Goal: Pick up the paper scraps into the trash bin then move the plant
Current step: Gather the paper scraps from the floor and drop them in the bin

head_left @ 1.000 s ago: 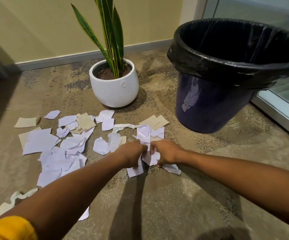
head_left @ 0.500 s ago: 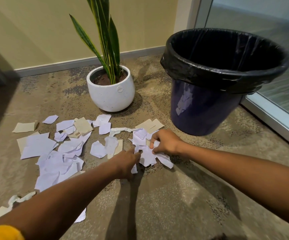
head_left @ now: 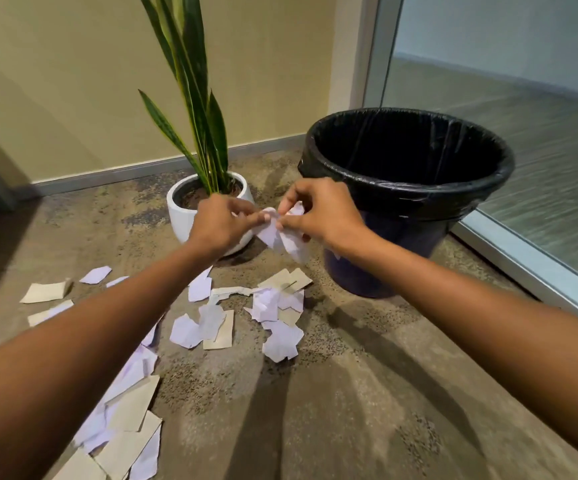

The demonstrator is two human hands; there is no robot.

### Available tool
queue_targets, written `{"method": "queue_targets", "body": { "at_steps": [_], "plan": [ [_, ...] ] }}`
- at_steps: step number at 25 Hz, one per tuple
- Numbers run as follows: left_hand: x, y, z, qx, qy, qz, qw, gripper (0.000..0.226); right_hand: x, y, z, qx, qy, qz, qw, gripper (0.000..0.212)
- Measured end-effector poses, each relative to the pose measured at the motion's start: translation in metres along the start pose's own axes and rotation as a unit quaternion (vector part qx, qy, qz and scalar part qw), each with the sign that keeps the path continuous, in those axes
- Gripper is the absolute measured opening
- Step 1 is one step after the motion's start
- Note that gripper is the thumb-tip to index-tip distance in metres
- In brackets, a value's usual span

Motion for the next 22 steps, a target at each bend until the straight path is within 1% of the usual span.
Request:
{"method": "queue_targets", "body": {
  "at_steps": [2, 4, 5, 7, 12, 14, 16, 18, 20, 22],
  "plan": [
    [-0.006, 0.026, 0.02, 0.101, 0.064, -0.022, 0.993, 0.03, -0.002, -0.02, 0.042, -0.001, 0.08, 0.032, 0.996, 0.017],
    [-0.012, 0.049, 0.033, 0.192, 0.107, -0.032, 0.975, 0.032, 0.0, -0.025, 0.089, 0.006, 0.17, 0.034, 0.985, 0.014],
    [-0.016, 0.06, 0.036, 0.219, 0.118, -0.036, 0.968, 0.032, 0.002, -0.022, 0.108, 0.006, 0.205, 0.025, 0.978, 0.012],
    [-0.025, 0.082, 0.036, 0.247, 0.125, -0.049, 0.96, 0.03, 0.005, -0.01, 0.132, 0.007, 0.244, 0.001, 0.97, 0.009],
    [-0.039, 0.116, 0.009, 0.27, 0.089, -0.062, 0.957, 0.026, 0.012, 0.017, 0.155, 0.009, 0.292, -0.037, 0.956, 0.011],
    [-0.041, 0.124, -0.001, 0.243, 0.067, -0.065, 0.965, 0.024, 0.016, 0.024, 0.166, -0.012, 0.319, -0.039, 0.947, 0.01],
    [-0.043, 0.133, -0.01, 0.185, 0.038, -0.074, 0.979, 0.026, 0.019, 0.031, 0.169, -0.021, 0.328, -0.049, 0.943, 0.009],
    [-0.042, 0.139, -0.015, 0.142, 0.015, -0.086, 0.986, 0.032, 0.017, 0.039, 0.162, -0.011, 0.305, -0.069, 0.95, 0.012],
    [-0.04, 0.14, -0.016, 0.132, 0.01, -0.092, 0.987, 0.038, 0.012, 0.043, 0.153, -0.009, 0.272, -0.083, 0.959, 0.018],
    [-0.039, 0.137, -0.015, 0.134, 0.012, -0.093, 0.987, 0.036, 0.008, 0.043, 0.146, -0.006, 0.248, -0.088, 0.965, 0.018]
  ]
}}
Point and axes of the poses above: each hand's wrist, its own x-axis away from the middle knuckle, its own z-axis out of the back of the hand, y = z × x, the point moved 10 cm from there along -x, towards the middle knuckle, and after that the axes turned 13 degrees about -y, right-handed, at the moved point
